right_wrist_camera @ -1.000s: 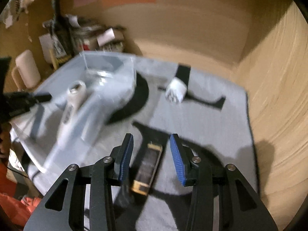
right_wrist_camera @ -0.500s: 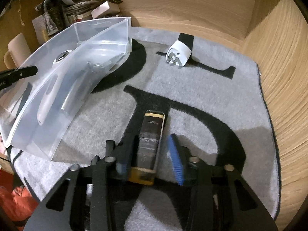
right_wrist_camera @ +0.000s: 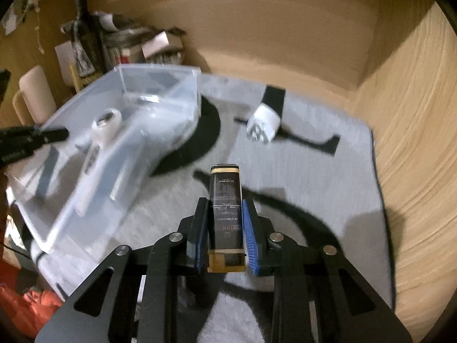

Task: Organize rigid objects
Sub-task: 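Lift the black-and-gold item into the box and open the right gripper, then move the right gripper to the black cylindrical item and grasp it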

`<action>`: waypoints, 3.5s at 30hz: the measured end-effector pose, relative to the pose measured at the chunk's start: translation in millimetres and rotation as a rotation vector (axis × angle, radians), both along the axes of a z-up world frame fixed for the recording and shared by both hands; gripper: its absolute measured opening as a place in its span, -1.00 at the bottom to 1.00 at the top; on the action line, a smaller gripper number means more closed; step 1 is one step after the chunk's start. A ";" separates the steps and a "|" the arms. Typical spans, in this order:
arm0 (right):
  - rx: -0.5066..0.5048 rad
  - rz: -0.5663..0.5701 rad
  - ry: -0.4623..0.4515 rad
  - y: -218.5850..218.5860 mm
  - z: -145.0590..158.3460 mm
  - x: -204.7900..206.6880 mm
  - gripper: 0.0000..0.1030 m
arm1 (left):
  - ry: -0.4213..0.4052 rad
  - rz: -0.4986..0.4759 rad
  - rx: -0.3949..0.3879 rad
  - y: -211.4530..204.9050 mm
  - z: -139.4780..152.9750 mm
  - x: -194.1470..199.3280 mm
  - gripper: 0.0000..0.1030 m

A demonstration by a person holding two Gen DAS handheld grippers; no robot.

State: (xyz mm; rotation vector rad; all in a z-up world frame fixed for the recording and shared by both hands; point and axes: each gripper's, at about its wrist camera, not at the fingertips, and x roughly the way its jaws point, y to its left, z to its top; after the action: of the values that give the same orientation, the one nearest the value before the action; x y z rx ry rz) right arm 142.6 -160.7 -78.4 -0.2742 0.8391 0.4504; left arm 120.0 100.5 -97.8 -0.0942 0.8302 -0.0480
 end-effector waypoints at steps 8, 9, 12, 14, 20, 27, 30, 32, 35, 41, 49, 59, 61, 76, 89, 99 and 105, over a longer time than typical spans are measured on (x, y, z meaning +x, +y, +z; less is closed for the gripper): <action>0.048 0.063 -0.116 20.1 39.1 -3.3 -0.58 | 0.000 0.000 0.000 -0.2 0.0 0.0 -0.79; 0.056 0.073 -0.128 22.8 43.8 -4.5 -0.58 | 0.000 0.000 0.000 -0.2 0.1 0.0 -0.79; 0.077 0.100 -0.161 31.8 56.0 -7.7 -0.58 | 0.000 0.000 -0.001 -0.2 0.1 0.0 -0.79; 0.093 0.124 -0.179 39.2 62.6 -9.4 -0.58 | 0.000 0.001 -0.001 -0.3 0.1 0.0 -0.79; 0.118 0.187 -0.199 61.2 71.5 -13.5 -0.58 | 0.000 0.000 -0.001 -0.5 0.2 0.2 -0.79; 0.100 0.250 -0.167 86.0 62.2 -9.6 -0.58 | -0.001 0.000 0.000 -0.9 0.2 0.1 -0.79; 0.086 0.284 -0.133 95.9 53.1 -6.6 -0.58 | -0.001 0.001 -0.001 -0.6 0.2 -0.1 -0.79; 0.083 0.302 -0.109 100.1 47.7 -5.1 -0.58 | -0.001 0.000 -0.001 -1.1 0.5 0.1 -0.79; 0.073 0.323 -0.066 107.9 37.3 -3.5 -0.58 | -0.001 0.001 -0.001 -1.2 0.5 0.1 -0.79; 0.056 0.345 0.016 118.2 19.1 2.0 -0.58 | -0.001 0.001 -0.001 -0.9 0.5 -0.1 -0.79; -0.007 0.357 0.085 127.7 1.7 5.2 -0.58 | -0.001 0.002 -0.001 -1.1 0.5 -0.2 -0.79; -0.002 0.359 0.087 128.5 0.4 4.7 -0.53 | -0.002 0.002 -0.001 -0.9 0.5 -0.4 -0.78; 0.003 0.355 0.072 126.9 3.6 4.5 -0.41 | -0.001 0.001 -0.001 -1.0 0.5 -0.3 -0.78; 0.082 0.257 -0.079 86.6 52.4 -8.6 -0.23 | -0.002 0.001 0.000 -1.4 0.9 -0.4 -0.78; 0.034 0.086 -0.039 22.6 34.8 -14.1 -0.20 | 0.001 0.000 0.002 -2.2 0.7 -0.3 -0.78; 0.039 0.038 0.134 3.8 -19.8 -22.8 -0.20 | 0.003 -0.001 0.010 -3.2 -0.1 -0.5 -0.78; 0.015 0.054 0.166 8.6 -39.5 -24.9 -0.20 | 0.003 -0.001 0.010 -3.0 0.0 -0.2 -0.78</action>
State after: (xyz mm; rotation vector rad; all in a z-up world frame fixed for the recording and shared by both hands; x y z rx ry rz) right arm 117.7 -152.1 -118.0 -0.2482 0.9912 0.5352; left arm 119.8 97.4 -97.8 -0.0840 0.8334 -0.0449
